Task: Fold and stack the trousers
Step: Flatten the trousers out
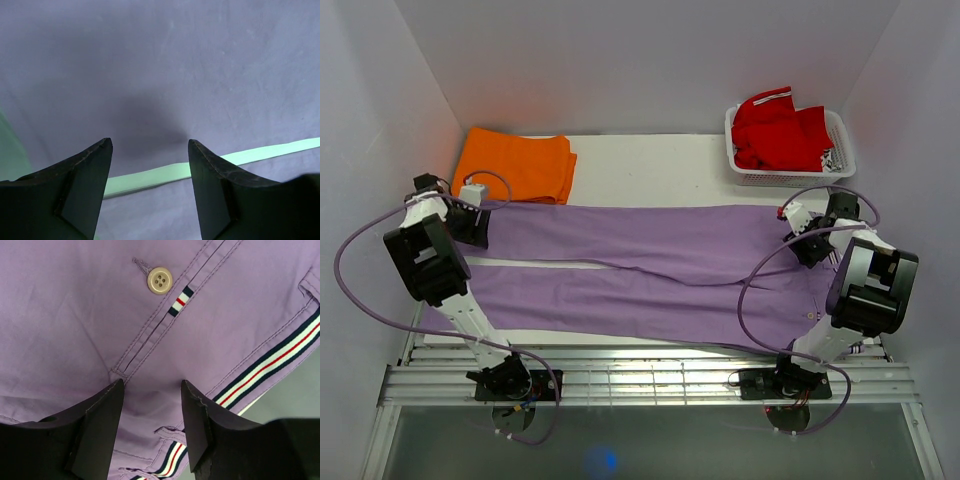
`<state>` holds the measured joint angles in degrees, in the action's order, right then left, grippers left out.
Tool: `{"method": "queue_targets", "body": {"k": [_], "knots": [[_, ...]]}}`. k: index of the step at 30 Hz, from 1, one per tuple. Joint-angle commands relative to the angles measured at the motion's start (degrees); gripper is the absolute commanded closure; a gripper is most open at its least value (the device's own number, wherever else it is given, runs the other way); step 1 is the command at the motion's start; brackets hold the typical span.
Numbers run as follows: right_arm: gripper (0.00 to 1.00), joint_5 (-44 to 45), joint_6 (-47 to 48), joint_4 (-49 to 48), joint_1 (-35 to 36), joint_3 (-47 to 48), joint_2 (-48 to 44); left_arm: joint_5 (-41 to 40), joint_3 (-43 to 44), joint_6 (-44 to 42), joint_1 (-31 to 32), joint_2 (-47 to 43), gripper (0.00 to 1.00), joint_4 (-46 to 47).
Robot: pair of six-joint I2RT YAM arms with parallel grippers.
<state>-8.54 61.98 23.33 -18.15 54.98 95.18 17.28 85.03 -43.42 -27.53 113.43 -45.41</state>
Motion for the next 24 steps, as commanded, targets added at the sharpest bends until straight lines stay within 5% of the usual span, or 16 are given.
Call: {"method": "queue_targets", "body": {"k": [1,8,16,17,24], "knots": [[0.44,3.9,2.8,1.2,-1.3,-3.3,1.4,2.7,-1.5,1.1,-1.6,0.2,0.28,-0.7],[0.42,3.4,1.2,3.5,-2.1,2.6,-1.0,3.7,-3.4,-1.6,-4.5,-0.7,0.40,-6.8],[0.04,-2.3,4.9,17.8,-2.9,11.7,-7.2,11.0,-0.7,-4.2,-4.8,-11.4,0.17,-12.8],[0.10,-2.4,6.3,19.6,-3.1,11.9,-9.3,11.4,-0.7,-4.8,-4.8,-12.5,0.17,-14.5],[0.06,-0.1,16.2,25.1,-4.9,3.8,-15.8,13.7,-6.1,-12.8,-5.0,-19.6,0.16,-18.5]]}}
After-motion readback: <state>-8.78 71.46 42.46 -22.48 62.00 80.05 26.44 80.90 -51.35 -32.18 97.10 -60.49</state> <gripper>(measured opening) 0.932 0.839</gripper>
